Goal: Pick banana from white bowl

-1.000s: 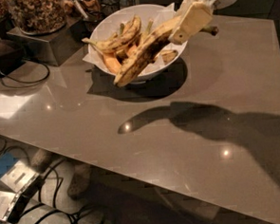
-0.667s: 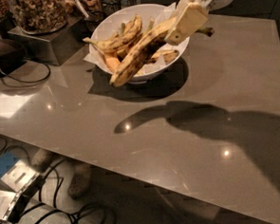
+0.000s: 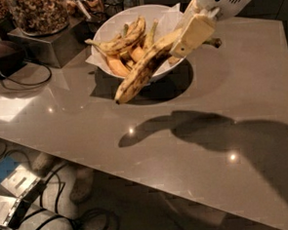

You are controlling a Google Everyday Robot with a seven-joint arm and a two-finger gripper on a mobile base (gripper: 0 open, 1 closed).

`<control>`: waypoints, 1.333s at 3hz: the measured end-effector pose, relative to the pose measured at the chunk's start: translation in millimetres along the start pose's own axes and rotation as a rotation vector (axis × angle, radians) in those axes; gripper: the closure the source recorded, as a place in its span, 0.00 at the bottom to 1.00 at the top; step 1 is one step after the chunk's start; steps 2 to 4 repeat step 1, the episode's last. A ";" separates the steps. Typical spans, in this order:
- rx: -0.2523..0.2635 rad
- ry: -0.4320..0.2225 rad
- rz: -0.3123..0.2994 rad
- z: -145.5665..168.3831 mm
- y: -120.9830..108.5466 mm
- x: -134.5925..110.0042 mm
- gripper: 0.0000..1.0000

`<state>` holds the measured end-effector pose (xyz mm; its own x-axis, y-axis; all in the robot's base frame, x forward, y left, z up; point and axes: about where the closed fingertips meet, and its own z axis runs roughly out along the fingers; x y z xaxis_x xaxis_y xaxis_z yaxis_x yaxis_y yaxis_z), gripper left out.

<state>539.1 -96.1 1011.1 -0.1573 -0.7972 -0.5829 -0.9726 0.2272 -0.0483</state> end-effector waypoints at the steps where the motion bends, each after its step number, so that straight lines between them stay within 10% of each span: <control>1: -0.009 0.004 0.004 7.3 1.0 1.9 1.00; 4: -0.009 0.004 0.004 7.3 1.0 1.9 1.00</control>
Offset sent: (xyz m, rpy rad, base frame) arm 0.0000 0.0000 0.0000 0.0000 0.0000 0.0000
